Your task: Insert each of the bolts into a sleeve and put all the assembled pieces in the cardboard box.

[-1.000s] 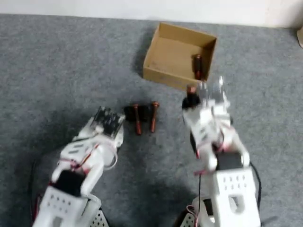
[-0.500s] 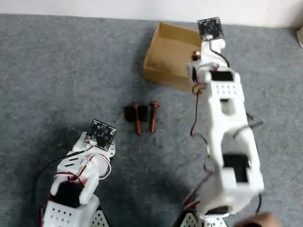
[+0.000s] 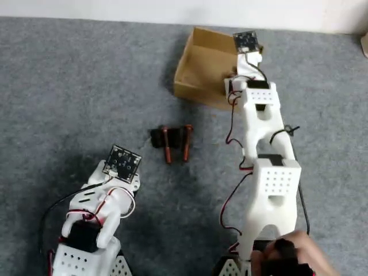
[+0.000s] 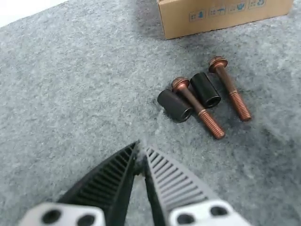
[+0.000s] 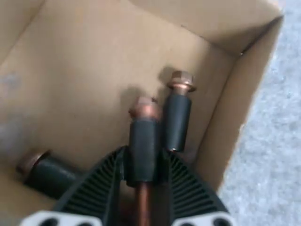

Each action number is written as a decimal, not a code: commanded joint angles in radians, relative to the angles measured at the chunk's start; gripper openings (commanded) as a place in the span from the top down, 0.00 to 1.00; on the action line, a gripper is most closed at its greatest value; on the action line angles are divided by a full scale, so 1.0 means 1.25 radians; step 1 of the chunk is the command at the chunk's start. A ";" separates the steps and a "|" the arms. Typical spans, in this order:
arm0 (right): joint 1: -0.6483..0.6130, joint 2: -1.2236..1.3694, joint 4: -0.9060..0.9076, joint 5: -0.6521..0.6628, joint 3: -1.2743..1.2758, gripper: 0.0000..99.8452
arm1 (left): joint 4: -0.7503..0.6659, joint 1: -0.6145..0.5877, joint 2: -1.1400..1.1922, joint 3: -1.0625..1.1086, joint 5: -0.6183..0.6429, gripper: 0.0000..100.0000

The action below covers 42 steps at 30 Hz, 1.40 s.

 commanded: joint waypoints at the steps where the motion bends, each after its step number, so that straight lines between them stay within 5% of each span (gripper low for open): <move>1: 0.007 -0.002 -0.024 0.009 -0.062 0.99 | -0.028 0.017 -0.004 -0.002 0.000 0.99; 6: 0.007 -0.001 -0.021 -0.050 -0.089 0.97 | -0.028 0.030 -0.004 -0.001 -0.001 0.99; 13: 0.008 -0.006 0.109 -0.072 -0.104 0.77 | -0.028 0.029 -0.004 0.001 -0.002 0.99; 29: -0.141 -0.262 0.678 -0.104 -0.305 0.77 | -0.029 0.026 -0.004 0.001 -0.002 0.99; 36: -0.271 -0.470 0.811 -0.147 -0.307 0.77 | -0.029 0.026 -0.004 0.001 -0.002 0.99; 42: -0.285 -0.678 0.860 -0.144 -0.260 0.77 | -0.029 -0.025 -0.006 -0.002 0.002 0.99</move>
